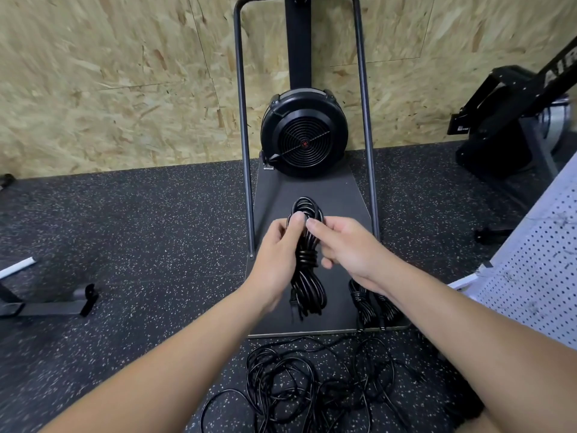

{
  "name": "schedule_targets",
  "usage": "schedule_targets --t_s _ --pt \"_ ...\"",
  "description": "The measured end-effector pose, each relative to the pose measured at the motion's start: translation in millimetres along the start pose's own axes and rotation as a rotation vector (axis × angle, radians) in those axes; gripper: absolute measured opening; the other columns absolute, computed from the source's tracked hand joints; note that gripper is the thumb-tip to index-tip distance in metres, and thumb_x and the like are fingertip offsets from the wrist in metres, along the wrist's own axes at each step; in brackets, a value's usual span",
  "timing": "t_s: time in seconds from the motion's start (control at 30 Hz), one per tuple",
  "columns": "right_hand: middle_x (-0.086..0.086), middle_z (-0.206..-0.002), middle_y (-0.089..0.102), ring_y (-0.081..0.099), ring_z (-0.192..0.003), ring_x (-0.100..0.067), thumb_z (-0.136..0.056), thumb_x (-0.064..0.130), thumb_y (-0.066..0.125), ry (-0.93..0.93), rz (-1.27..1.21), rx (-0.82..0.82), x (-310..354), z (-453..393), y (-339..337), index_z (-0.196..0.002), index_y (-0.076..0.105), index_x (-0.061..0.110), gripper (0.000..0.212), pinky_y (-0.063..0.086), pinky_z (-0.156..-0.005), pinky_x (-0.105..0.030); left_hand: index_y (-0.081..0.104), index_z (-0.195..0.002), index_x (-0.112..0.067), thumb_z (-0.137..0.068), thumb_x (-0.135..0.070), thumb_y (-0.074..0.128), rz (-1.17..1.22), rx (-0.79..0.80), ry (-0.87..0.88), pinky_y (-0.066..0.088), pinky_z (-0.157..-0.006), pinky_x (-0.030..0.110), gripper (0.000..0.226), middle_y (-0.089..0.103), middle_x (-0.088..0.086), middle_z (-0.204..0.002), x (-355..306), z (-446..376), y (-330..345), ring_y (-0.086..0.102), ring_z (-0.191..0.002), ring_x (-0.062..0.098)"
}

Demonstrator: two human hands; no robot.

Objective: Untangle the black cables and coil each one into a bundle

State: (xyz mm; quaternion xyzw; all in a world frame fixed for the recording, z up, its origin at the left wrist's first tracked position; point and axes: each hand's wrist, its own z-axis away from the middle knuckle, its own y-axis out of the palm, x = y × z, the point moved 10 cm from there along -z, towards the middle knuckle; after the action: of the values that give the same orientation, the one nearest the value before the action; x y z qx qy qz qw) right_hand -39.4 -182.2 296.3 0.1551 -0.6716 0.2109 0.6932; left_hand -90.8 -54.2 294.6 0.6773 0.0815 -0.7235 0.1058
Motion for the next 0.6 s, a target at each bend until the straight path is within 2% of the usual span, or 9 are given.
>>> schedule_targets --t_s 0.07,0.1,0.17,0.23,0.3,0.37,0.43,0.53,0.6 --pt "0.004 -0.065 0.040 0.037 -0.060 -0.016 -0.106 0.053 0.066 0.009 0.094 -0.038 0 0 0 -0.102 0.073 0.006 0.048 0.042 -0.065 -0.042 0.067 -0.119 -0.009 -0.106 -0.058 0.064 -0.009 0.002 0.001 0.065 -0.085 0.057 0.051 0.077 0.011 -0.097 5 -4 -1 0.073 -0.084 0.024" --pt "0.009 -0.062 0.043 0.039 -0.059 -0.014 -0.105 0.055 0.066 0.012 0.152 -0.061 1 1 -3 -0.096 0.073 0.010 0.046 0.041 -0.066 -0.040 0.069 -0.117 -0.008 -0.106 -0.052 0.067 0.004 0.014 0.001 0.063 -0.086 0.061 0.046 0.074 0.012 -0.096 6 -6 -1 0.070 -0.086 0.027" --pt "0.019 -0.056 0.049 0.044 -0.053 -0.004 -0.107 0.051 0.065 0.005 0.235 -0.095 2 3 -8 -0.087 0.072 0.019 0.039 0.040 -0.064 -0.027 0.070 -0.117 -0.002 -0.106 -0.034 0.071 0.098 0.046 -0.010 0.062 -0.085 0.056 0.034 0.071 0.020 -0.099 11 -11 0 0.066 -0.091 0.031" --pt "0.023 -0.057 0.057 0.051 -0.053 0.002 -0.109 0.046 0.064 -0.013 0.293 -0.103 4 5 -6 -0.090 0.073 0.022 0.032 0.039 -0.058 -0.017 0.071 -0.118 0.003 -0.106 -0.020 0.071 0.171 0.072 -0.037 0.061 -0.085 0.047 0.027 0.071 0.034 -0.111 14 -10 3 0.068 -0.099 0.034" --pt "0.024 -0.059 0.056 0.051 -0.056 0.002 -0.110 0.046 0.062 -0.035 0.353 -0.121 8 4 -3 -0.093 0.074 0.020 0.034 0.037 -0.056 -0.013 0.071 -0.114 0.004 -0.106 -0.015 0.069 0.213 0.069 -0.051 0.062 -0.079 0.040 0.020 0.072 0.033 -0.108 15 -10 4 0.070 -0.096 0.034" --pt "0.023 -0.056 0.054 0.049 -0.055 0.000 -0.111 0.047 0.059 -0.046 0.381 -0.165 12 2 -4 -0.084 0.069 0.020 0.039 0.036 -0.053 -0.014 0.070 -0.110 0.002 -0.108 -0.013 0.067 0.202 0.029 -0.041 0.061 -0.069 0.038 0.016 0.071 0.023 -0.097 10 -12 0 0.070 -0.084 0.030" --pt "0.020 -0.055 0.056 0.049 -0.053 -0.003 -0.110 0.049 0.057 -0.039 0.419 -0.203 13 0 -5 -0.078 0.064 0.022 0.043 0.035 -0.051 -0.016 0.068 -0.114 0.005 -0.108 -0.014 0.067 0.100 -0.011 -0.001 0.061 -0.065 0.038 0.020 0.071 0.019 -0.094 5 -18 -4 0.071 -0.077 0.027" --pt "0.010 -0.058 0.063 0.053 -0.053 -0.007 -0.110 0.050 0.056 0.013 0.424 -0.211 4 -2 -5 -0.085 0.067 0.015 0.045 0.042 -0.059 -0.031 0.065 -0.118 0.007 -0.106 -0.013 0.065 0.025 0.004 -0.038 0.064 -0.070 0.056 0.024 0.070 0.021 -0.089 9 -23 -5 0.071 -0.074 0.034" --pt "0.006 -0.060 0.063 0.053 -0.053 -0.008 -0.111 0.049 0.053 0.044 0.420 -0.202 1 -2 -4 -0.089 0.068 0.011 0.046 0.042 -0.061 -0.033 0.064 -0.119 0.007 -0.102 -0.014 0.064 0.006 0.030 -0.070 0.061 -0.072 0.058 0.027 0.069 0.021 -0.087 12 -26 -4 0.070 -0.073 0.037"
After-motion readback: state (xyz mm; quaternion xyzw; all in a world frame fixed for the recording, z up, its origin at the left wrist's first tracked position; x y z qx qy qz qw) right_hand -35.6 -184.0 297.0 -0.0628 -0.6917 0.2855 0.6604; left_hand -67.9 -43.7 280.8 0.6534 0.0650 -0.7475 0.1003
